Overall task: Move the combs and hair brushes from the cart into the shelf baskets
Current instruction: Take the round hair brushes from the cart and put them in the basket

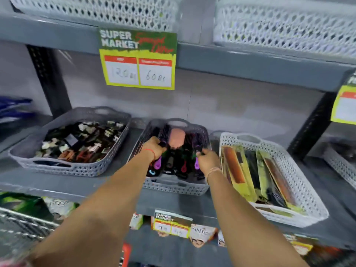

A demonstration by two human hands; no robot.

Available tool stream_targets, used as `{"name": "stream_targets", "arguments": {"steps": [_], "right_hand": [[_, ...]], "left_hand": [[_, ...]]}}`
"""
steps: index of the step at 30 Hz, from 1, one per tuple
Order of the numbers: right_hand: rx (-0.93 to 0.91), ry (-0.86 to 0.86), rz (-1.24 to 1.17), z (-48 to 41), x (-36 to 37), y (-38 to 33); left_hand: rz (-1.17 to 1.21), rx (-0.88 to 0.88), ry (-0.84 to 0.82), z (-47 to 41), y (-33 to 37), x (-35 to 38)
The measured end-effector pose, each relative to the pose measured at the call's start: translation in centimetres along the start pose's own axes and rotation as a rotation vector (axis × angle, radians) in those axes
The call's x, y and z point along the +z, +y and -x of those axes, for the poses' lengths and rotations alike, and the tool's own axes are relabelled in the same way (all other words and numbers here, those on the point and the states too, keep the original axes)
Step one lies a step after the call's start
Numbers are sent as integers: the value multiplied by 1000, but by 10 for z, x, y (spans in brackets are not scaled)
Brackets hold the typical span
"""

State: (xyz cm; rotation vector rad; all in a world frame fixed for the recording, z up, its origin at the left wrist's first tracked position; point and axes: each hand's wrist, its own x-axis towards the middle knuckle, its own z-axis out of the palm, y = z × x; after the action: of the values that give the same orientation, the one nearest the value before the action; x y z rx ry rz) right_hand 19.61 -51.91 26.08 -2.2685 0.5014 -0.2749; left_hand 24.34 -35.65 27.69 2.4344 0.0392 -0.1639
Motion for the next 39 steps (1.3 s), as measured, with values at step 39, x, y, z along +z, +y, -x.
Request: {"name": "stream_targets", "arguments": {"steps": [39], "right_hand": [[-306, -1543, 724, 259, 426, 40]], "left_hand": [[770, -1320, 242, 201, -507, 80]]}}
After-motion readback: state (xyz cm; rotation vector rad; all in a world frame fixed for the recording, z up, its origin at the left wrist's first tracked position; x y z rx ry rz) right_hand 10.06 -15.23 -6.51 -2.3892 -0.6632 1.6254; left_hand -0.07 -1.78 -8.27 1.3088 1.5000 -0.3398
